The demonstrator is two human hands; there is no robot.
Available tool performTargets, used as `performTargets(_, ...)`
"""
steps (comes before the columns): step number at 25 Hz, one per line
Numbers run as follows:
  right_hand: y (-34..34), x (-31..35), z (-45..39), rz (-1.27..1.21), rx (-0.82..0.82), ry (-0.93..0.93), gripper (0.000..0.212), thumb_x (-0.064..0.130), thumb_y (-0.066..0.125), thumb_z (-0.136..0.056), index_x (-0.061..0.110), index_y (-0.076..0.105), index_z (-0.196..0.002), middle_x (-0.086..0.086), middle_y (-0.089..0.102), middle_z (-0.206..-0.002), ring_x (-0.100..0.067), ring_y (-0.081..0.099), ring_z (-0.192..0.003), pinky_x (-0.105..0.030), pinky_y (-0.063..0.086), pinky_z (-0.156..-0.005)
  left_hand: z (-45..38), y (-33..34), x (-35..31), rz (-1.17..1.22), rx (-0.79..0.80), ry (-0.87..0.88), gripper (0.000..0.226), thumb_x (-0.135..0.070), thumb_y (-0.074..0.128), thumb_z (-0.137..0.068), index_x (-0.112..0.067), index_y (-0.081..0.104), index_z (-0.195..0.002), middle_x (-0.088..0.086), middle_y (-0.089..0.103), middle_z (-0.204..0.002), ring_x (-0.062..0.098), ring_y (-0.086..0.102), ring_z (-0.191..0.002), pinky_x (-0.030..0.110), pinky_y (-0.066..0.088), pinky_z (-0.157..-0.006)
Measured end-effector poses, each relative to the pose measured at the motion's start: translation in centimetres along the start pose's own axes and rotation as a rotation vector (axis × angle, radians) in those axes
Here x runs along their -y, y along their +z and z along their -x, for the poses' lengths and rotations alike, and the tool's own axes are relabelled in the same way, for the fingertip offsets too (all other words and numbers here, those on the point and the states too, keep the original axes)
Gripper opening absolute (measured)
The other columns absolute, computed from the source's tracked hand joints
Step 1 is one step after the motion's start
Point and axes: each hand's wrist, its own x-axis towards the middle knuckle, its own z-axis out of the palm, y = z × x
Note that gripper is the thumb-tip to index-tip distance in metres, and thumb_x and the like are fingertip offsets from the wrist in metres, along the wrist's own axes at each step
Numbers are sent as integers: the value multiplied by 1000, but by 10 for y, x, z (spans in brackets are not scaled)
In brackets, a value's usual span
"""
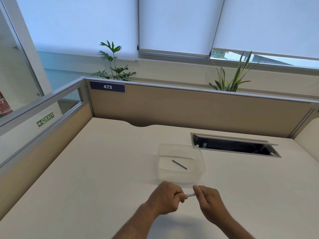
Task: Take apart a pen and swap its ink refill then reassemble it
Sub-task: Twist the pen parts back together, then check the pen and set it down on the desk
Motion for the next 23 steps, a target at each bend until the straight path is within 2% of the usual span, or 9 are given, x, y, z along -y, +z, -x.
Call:
performTargets(3,2,5,-2,-82,27,209,56,16,53,-100,21,29,-51,7,28,-44,-8,26,-44,-23,22,-46,-3,-1,1,-53,-79,31,24,-38,67,-82,-16,76,-79,0,75,-68,15,61,-58,27,50,-55)
performTargets(4,3,5,-3,-128,48,293,55,19,51,-101,21,29,-51,8,27,-44,-9,25,-43,-26,22,-45,-4,-1,1,-72,-113,40,23,-40,70,-79,-18,76,-79,-1,74,-67,14,60,-58,26,48,-54)
performTargets(6,4,6,-4,-257,84,441,53,23,48,-102,20,31,-52,4,27,-43,-14,23,-36,-23,21,-42,-5,-1,1,-103,-166,57,22,-41,75,-75,-19,75,-77,-3,73,-66,10,56,-57,21,43,-54)
performTargets(8,3,8,-5,-342,93,496,54,25,46,-102,19,33,-51,2,28,-42,-14,25,-32,-21,23,-39,-5,0,-2,-98,-189,62,22,-41,75,-74,-19,73,-74,-2,72,-64,6,51,-54,20,41,-53)
performTargets(11,-1,10,-7,-445,81,460,56,32,48,-102,15,46,-49,-2,38,-42,-19,37,-32,-24,33,-39,-4,0,-5,-32,-207,42,22,-42,73,-77,-20,73,-76,-2,71,-64,8,51,-52,22,43,-53)
performTargets(13,-4,11,-7,-618,60,462,46,38,51,-100,10,63,-65,-7,47,-49,-22,46,-41,-28,40,-43,-3,1,-7,43,-219,15,22,-41,71,-80,-19,72,-78,-2,70,-63,12,55,-52,28,49,-53)
performTargets(16,-6,10,-5,-824,123,426,26,33,58,-95,12,74,-99,-15,65,-81,-23,61,-71,-35,50,-59,-2,6,-10,194,-224,-46,21,-39,66,-85,-19,70,-81,-4,73,-67,10,65,-54,34,57,-55)
performTargets(18,-3,10,-3,-830,203,367,28,31,66,-90,12,73,-109,-16,71,-100,-21,65,-88,-36,51,-73,-1,11,-11,276,-204,-67,21,-40,62,-90,-20,68,-84,-4,75,-71,10,70,-57,36,60,-57)
performTargets(23,4,12,-6,-814,145,284,35,34,78,-79,6,75,-100,-13,75,-89,-24,69,-85,-29,58,-75,3,20,-10,275,-177,-70,35,-50,51,-96,-21,69,-90,-3,76,-79,6,71,-68,36,59,-64)
